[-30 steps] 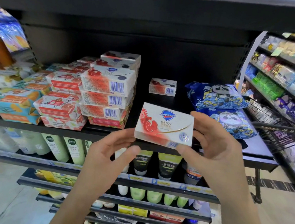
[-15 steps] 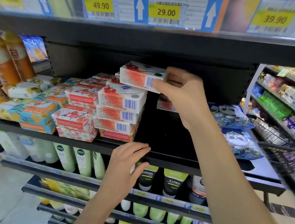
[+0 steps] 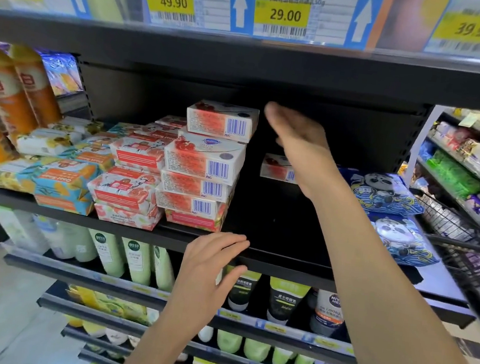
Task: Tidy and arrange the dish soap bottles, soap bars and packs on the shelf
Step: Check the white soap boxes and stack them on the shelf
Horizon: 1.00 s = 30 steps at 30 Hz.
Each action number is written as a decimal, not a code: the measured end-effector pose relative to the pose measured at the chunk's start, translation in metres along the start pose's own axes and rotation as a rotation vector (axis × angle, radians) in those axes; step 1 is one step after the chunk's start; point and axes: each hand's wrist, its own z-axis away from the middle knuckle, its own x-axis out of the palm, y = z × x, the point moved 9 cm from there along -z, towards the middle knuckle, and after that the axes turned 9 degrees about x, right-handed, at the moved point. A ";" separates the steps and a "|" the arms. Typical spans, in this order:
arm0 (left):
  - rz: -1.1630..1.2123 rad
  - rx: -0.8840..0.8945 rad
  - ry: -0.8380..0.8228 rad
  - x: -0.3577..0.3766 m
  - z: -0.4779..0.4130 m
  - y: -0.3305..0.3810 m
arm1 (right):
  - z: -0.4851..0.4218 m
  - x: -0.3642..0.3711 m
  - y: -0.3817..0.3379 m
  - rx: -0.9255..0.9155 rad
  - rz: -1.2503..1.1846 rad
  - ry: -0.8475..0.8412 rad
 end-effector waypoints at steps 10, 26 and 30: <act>0.000 -0.022 -0.010 0.003 0.002 -0.002 | -0.081 -0.031 0.105 0.182 0.540 0.112; 0.032 -0.047 -0.025 0.002 0.002 -0.001 | -0.042 -0.023 0.064 -0.140 0.868 0.460; 0.041 -0.068 -0.039 0.001 0.001 -0.003 | 0.013 -0.023 0.040 -0.307 0.896 0.499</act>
